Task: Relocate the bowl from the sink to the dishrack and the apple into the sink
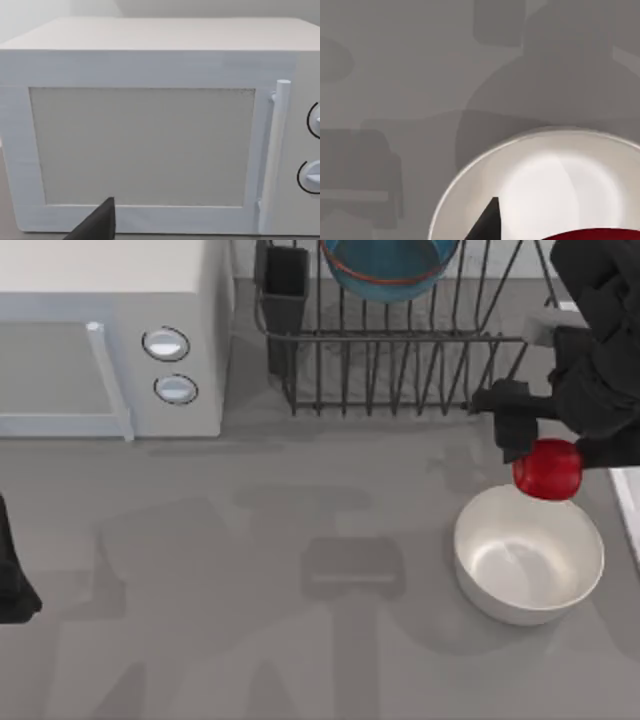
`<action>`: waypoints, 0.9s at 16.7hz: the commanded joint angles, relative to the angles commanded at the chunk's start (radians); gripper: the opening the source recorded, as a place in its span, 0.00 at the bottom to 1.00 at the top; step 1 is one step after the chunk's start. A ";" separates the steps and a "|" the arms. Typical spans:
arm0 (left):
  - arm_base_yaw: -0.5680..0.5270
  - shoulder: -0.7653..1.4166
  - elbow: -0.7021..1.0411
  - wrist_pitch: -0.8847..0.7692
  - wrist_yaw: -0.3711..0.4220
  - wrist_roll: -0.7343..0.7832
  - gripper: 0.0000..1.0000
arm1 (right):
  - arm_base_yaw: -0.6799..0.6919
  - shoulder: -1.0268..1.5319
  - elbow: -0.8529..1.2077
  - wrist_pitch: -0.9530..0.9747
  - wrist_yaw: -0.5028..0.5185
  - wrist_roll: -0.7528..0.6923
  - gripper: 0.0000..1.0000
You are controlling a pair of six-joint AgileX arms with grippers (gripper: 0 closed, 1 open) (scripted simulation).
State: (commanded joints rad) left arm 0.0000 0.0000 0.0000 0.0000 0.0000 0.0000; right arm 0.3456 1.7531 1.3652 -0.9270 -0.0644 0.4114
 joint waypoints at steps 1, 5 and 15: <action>0.000 0.000 0.000 0.000 0.000 0.000 1.00 | -0.034 -0.005 -0.019 0.062 -0.018 -0.010 0.00; 0.000 0.000 0.000 0.000 0.000 0.000 1.00 | -0.182 -0.033 -0.123 0.378 -0.082 -0.050 0.00; 0.000 0.000 0.000 0.000 0.000 0.000 1.00 | -0.456 -0.084 -0.412 0.976 -0.228 -0.218 0.00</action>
State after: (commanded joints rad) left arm 0.0000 0.0000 0.0000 0.0000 0.0000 0.0000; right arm -0.1101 1.6691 0.9528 0.0493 -0.2922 0.1930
